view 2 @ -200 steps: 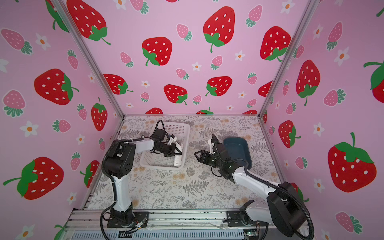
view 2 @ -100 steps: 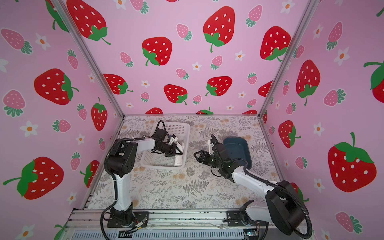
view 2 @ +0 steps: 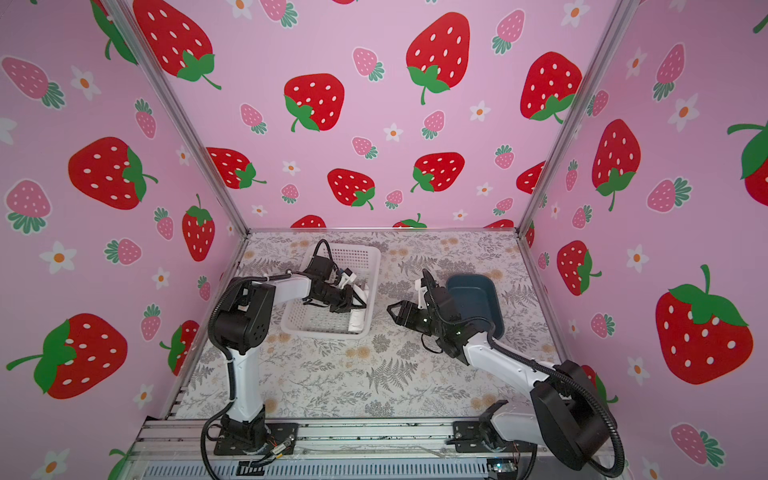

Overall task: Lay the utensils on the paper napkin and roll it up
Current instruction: 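Lower the bundle upright into the white basket with the left gripper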

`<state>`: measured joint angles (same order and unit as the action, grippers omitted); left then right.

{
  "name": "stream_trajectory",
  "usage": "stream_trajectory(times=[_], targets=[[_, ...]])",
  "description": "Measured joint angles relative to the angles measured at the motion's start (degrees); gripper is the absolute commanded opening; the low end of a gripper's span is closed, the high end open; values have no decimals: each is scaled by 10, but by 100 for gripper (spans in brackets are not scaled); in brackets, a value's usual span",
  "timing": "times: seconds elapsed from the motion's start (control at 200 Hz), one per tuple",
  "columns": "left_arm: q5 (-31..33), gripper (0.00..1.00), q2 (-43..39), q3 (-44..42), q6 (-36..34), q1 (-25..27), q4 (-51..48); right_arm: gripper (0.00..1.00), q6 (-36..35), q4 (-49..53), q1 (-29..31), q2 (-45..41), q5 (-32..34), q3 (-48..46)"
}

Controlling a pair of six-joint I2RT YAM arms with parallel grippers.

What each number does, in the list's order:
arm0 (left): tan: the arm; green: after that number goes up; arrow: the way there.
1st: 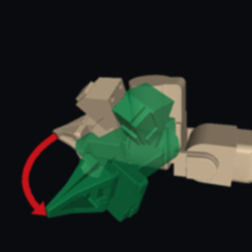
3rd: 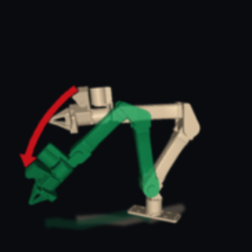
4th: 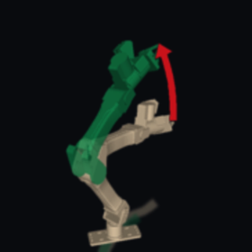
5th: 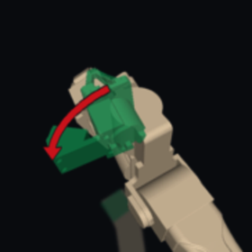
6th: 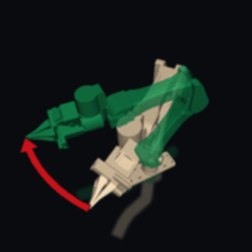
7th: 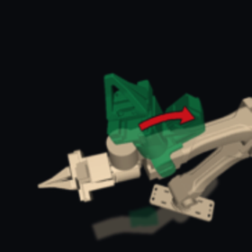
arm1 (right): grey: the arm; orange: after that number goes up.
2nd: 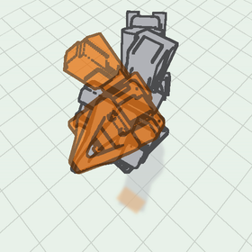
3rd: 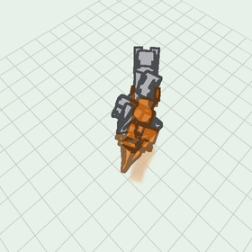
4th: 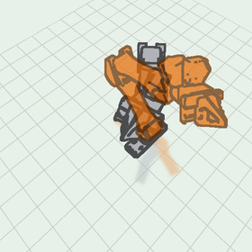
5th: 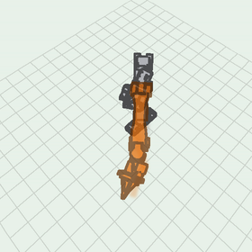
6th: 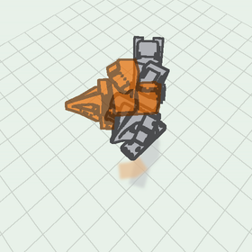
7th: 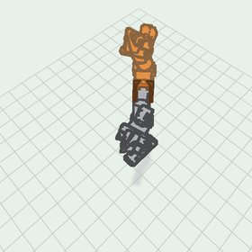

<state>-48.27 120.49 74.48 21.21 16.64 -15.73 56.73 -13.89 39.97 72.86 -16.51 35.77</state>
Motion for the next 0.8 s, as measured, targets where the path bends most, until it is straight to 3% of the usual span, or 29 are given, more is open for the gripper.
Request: stream_trajectory(times=[0.36,0.795], targets=[[18,43,-3,19,4,2,-25,62,3,0,0,0,0,0],[108,64,-27,35,24,21,-47,62,5,0,0,-1,0,0]])
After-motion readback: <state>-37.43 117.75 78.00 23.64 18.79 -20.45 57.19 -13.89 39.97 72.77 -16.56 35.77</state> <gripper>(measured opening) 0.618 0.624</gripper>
